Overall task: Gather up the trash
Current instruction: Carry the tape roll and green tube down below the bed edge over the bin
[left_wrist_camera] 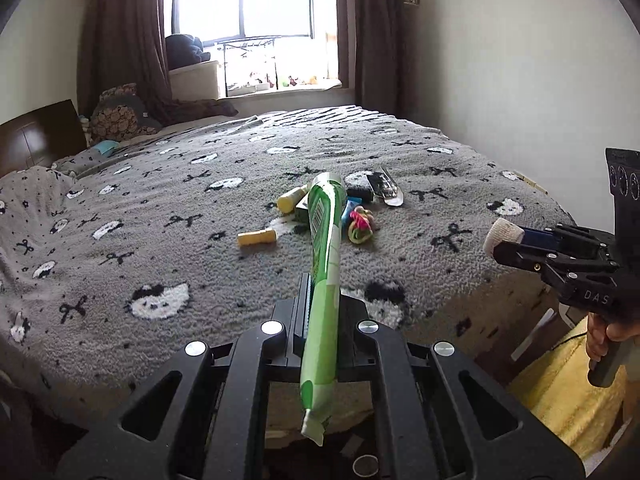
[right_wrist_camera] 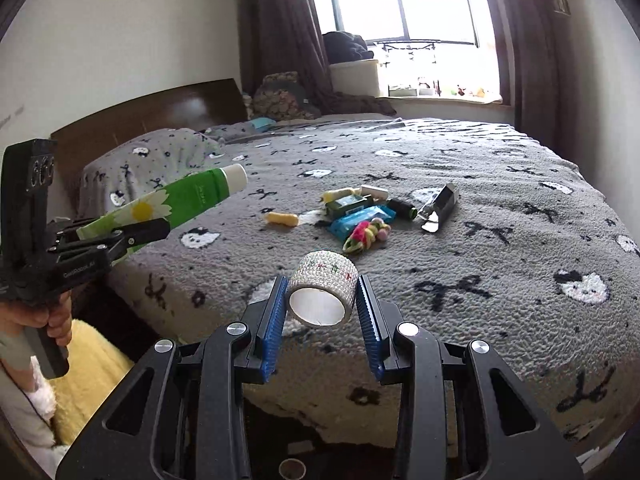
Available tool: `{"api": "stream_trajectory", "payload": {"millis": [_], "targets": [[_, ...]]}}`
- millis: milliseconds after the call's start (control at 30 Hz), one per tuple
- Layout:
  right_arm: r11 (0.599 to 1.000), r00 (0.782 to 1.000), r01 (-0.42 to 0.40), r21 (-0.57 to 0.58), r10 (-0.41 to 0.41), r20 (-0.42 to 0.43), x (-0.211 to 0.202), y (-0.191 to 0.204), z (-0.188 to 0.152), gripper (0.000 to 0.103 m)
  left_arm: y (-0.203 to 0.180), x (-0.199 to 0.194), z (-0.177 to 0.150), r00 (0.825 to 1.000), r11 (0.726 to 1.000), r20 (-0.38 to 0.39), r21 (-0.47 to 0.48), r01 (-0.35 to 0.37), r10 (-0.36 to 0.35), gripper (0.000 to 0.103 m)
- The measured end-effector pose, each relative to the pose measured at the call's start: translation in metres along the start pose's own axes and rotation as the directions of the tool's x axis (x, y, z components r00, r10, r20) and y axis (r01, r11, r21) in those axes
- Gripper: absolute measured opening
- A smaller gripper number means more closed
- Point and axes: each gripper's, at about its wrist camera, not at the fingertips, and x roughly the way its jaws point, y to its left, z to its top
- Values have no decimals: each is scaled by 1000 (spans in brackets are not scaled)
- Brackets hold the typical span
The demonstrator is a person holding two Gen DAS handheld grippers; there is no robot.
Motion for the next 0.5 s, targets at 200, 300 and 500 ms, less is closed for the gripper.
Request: {"api": "stream_trajectory", "payload": {"millis": [200,300,500], "targets": [[1000,999,-27,-11,26,-44,1,15,-22,36,-2,-5,-43,998,999,-64,-36,16,-18,6],[999,997,-37,-8,36,-71,4,21,-33,36,-3,-6,-64,994,998,-103,-53,29,-35,6],[999,989,-52,13,53,-141,15,25,-58,36,-6,0,-101,978,995,-194,-83,61,-76,6]]}}
